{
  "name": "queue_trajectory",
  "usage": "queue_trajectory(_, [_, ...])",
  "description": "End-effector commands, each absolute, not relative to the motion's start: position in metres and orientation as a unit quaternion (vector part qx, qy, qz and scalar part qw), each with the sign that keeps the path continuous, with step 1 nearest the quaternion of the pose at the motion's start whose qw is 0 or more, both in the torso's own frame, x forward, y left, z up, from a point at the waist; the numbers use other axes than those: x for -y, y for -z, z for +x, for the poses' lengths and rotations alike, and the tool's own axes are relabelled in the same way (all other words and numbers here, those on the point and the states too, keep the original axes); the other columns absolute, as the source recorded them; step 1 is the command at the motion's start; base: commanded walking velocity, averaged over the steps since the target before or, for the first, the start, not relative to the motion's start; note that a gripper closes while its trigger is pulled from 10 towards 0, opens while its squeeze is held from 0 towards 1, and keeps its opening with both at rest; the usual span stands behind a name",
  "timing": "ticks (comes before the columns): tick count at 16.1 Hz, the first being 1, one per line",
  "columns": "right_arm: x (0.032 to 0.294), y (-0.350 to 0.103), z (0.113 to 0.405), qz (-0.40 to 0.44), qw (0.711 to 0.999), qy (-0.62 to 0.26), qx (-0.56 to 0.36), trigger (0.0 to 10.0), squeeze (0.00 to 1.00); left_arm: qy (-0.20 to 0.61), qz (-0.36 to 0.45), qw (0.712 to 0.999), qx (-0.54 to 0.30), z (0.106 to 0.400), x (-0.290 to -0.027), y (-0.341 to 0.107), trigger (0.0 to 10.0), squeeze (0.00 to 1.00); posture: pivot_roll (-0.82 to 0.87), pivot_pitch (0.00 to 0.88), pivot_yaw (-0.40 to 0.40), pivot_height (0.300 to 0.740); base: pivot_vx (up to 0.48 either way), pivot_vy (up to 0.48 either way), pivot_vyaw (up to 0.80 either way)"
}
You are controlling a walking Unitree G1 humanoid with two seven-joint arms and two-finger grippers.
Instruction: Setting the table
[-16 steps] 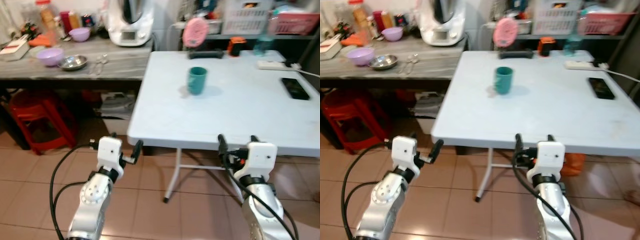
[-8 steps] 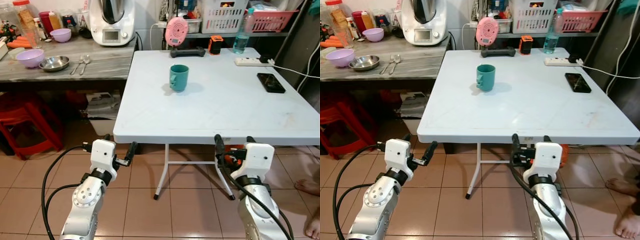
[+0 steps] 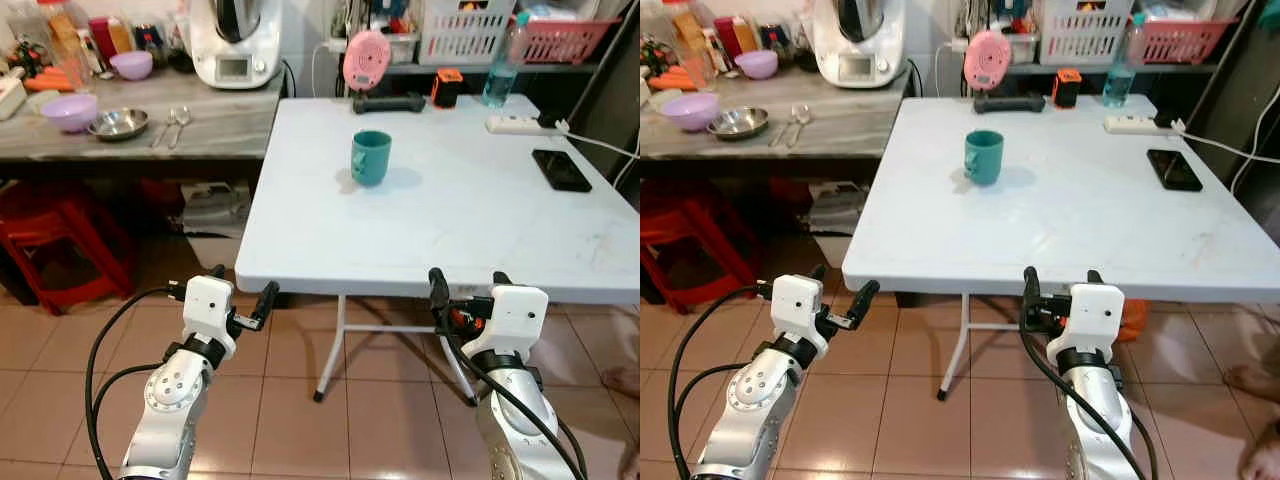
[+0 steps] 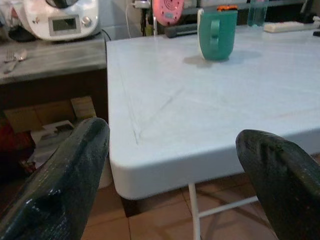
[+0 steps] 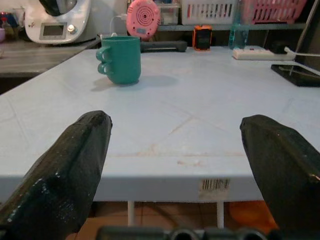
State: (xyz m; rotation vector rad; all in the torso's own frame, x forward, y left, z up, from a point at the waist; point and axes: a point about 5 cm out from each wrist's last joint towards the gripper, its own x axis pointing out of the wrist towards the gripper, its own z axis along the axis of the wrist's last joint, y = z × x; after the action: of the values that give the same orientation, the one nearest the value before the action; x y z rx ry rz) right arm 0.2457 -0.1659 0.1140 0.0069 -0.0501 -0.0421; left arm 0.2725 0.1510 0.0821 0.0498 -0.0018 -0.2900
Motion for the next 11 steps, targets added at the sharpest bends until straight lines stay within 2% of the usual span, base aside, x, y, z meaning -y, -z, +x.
queue_trajectory(1, [0.1637,-0.1137,0.2477,-0.003,0.999,0.019,0.027,10.0,0.00,0.150,0.026,0.988,0.016,0.2755,-0.1498,-0.0897,10.0,0.00,0.00,0.000,0.042,0.740,0.289,0.000,0.00])
queue_trajectory(2, [0.1629,-0.1139,0.2477,-0.006,0.999,0.016,0.028,10.0,0.00,0.150,0.025,0.988,0.016,0.2755,-0.1496,-0.0896,10.0,0.00,0.00,0.000,0.042,0.740,0.285,0.000,0.00])
queue_trajectory(6, [0.1625,-0.1136,0.2471,-0.003,0.999,0.017,0.027,10.0,0.00,0.153,0.024,0.988,0.014,0.2748,-0.1483,-0.0891,10.0,0.00,0.00,0.000,0.042,0.740,0.291,0.000,0.58])
queue_trajectory(11, [0.1635,-0.1135,0.2473,-0.002,0.999,0.023,0.028,10.0,0.00,0.159,0.022,0.987,0.013,0.2746,-0.1456,-0.0885,10.0,0.00,0.00,0.000,0.041,0.740,0.292,0.000,0.00])
